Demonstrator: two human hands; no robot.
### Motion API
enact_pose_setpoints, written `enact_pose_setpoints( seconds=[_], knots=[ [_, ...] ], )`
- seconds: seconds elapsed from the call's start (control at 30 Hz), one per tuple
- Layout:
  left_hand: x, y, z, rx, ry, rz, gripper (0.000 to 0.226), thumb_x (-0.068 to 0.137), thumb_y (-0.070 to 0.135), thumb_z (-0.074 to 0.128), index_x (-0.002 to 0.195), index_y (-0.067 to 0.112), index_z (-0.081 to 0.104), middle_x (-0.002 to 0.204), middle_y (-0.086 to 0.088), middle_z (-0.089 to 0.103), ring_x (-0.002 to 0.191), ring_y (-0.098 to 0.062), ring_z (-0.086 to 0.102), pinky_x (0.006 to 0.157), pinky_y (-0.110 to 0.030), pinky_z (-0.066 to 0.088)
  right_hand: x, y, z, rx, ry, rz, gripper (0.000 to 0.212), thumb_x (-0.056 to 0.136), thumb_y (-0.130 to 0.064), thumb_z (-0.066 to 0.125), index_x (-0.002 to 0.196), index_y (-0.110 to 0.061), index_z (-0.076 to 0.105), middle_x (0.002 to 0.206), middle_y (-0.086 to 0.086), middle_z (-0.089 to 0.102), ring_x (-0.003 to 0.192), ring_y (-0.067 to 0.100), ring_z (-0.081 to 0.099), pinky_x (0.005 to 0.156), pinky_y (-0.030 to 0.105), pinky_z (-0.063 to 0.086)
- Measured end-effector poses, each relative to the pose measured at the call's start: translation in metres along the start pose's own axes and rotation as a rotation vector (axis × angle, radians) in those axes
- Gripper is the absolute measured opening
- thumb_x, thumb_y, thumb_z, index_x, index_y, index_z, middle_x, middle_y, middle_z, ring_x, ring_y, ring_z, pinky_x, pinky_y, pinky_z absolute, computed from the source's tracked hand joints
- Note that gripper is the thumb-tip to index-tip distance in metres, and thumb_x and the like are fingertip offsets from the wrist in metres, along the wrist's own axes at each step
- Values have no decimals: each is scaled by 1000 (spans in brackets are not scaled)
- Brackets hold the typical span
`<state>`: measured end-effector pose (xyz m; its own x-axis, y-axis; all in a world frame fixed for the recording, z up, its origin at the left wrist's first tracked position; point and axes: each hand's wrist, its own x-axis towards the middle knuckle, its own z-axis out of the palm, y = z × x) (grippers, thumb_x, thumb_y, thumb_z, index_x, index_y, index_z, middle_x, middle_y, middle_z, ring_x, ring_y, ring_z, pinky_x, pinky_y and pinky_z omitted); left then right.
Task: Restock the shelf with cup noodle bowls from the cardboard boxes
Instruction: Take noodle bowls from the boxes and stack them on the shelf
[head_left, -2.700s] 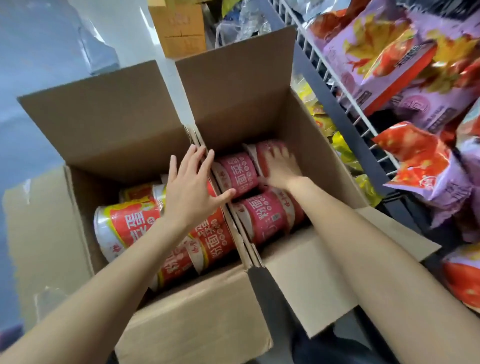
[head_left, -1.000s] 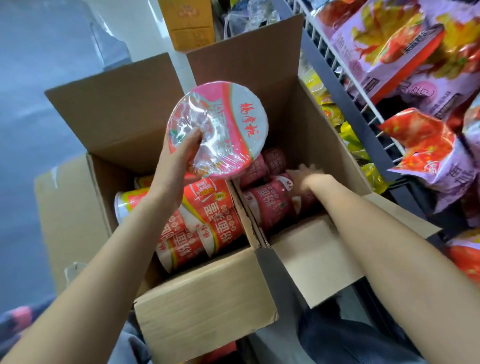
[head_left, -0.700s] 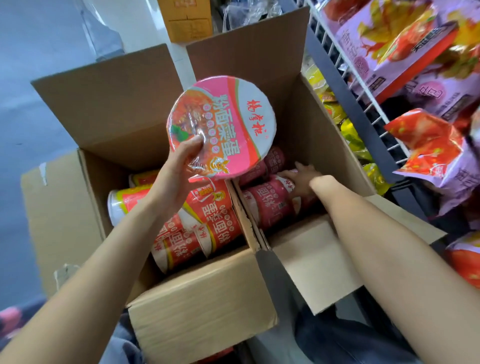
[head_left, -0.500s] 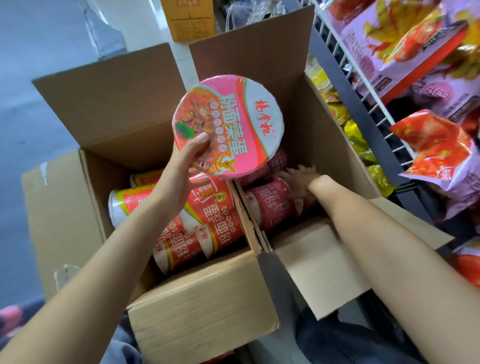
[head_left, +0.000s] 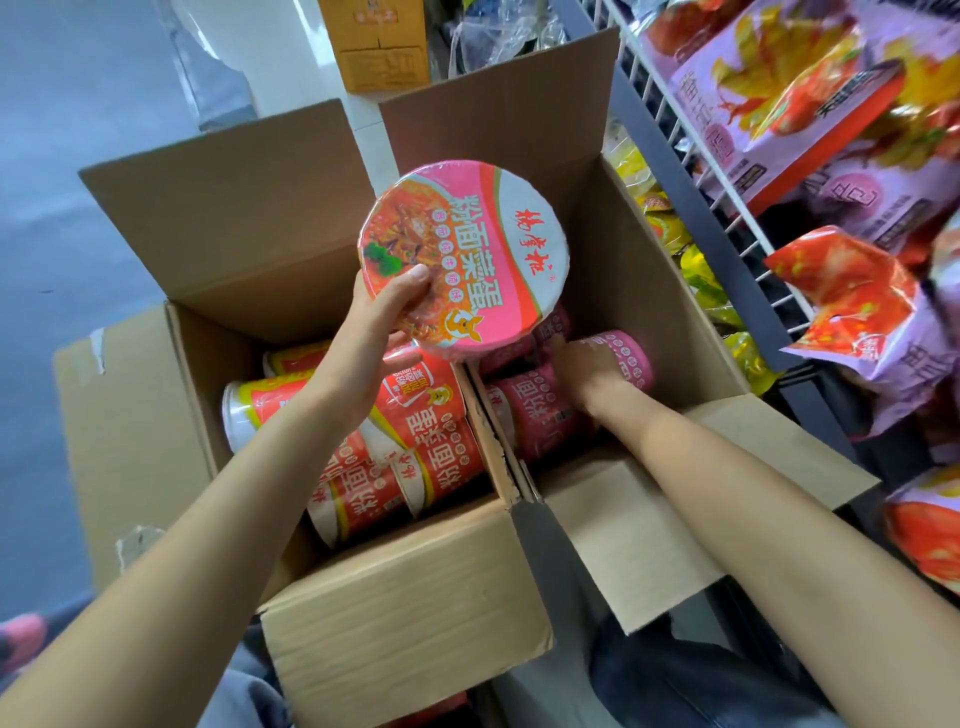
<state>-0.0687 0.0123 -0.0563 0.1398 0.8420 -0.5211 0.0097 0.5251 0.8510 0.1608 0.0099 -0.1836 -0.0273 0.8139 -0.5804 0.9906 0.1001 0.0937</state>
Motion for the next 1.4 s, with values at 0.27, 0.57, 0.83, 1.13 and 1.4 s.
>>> enact_pose_setpoints(
  seconds=[0.27, 0.57, 0.83, 1.13, 1.4],
  knots=[
    [-5, 7, 6, -92, 41, -4, 60, 77, 48, 62, 132, 32, 44, 115, 9, 65, 106, -18, 65, 77, -34, 53, -83, 14, -55, -49, 303, -14, 39, 94, -2, 39, 132, 0, 37, 112, 17, 65, 103, 39, 63, 80, 43, 47],
    [-72, 46, 5, -207, 121, 77, 72, 72, 51, 64, 137, 30, 43, 127, 2, 60, 111, -28, 63, 91, -46, 53, -224, 57, -119, 1127, 643, 205, 31, 93, -24, 59, 121, -11, 59, 66, -6, 67, 57, 2, 62, 56, 21, 46],
    [-200, 88, 64, -128, -68, 206, 64, 74, 48, 61, 134, 35, 44, 128, 0, 61, 113, -25, 62, 94, -45, 51, -453, 96, -156, 1656, 949, 269, 13, 94, -9, 56, 101, -15, 65, 60, -9, 63, 50, 3, 49, 48, 14, 41],
    [-316, 121, 243, -37, -567, 249, 50, 82, 39, 64, 127, 22, 53, 101, 0, 72, 80, -19, 70, 66, -38, 55, -671, 148, -138, 2015, 1471, 365, 23, 94, -9, 51, 86, -15, 71, 74, -3, 74, 68, 9, 69, 65, 30, 58],
    [-371, 107, 391, 93, -616, 211, 69, 82, 58, 60, 140, 28, 38, 124, 0, 59, 104, -21, 64, 82, -40, 56, -719, 185, -127, 1929, 1591, 556, 20, 98, -9, 48, 85, -14, 62, 39, -9, 48, 53, 6, 61, 82, 49, 56]
  ],
)
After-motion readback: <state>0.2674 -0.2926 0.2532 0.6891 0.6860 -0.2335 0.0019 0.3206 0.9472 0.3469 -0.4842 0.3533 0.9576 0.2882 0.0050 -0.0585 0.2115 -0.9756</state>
